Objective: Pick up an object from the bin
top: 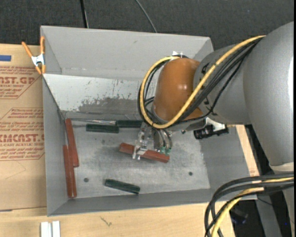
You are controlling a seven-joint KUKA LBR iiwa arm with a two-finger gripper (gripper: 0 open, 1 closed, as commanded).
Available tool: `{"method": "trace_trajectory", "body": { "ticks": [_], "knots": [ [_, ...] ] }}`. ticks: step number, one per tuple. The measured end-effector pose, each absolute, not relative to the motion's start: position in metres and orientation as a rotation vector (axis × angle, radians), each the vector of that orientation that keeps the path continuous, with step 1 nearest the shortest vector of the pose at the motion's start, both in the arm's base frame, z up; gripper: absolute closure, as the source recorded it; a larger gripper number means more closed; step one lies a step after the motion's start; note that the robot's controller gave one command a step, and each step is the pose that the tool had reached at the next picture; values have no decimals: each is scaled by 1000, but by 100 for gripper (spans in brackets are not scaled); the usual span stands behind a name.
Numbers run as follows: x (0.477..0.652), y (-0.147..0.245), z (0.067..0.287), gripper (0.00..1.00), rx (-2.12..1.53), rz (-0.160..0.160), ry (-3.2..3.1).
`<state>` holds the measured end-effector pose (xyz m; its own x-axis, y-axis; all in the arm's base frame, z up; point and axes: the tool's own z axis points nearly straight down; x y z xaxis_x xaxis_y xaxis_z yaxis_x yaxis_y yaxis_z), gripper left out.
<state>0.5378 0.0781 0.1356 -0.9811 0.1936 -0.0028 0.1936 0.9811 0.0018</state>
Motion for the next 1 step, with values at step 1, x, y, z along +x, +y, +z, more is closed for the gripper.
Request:
{"method": "trace_trajectory", "body": {
  "ticks": [1],
  "knots": [
    [538, 78, 139, 100, 306, 2, 3124]
  ]
}}
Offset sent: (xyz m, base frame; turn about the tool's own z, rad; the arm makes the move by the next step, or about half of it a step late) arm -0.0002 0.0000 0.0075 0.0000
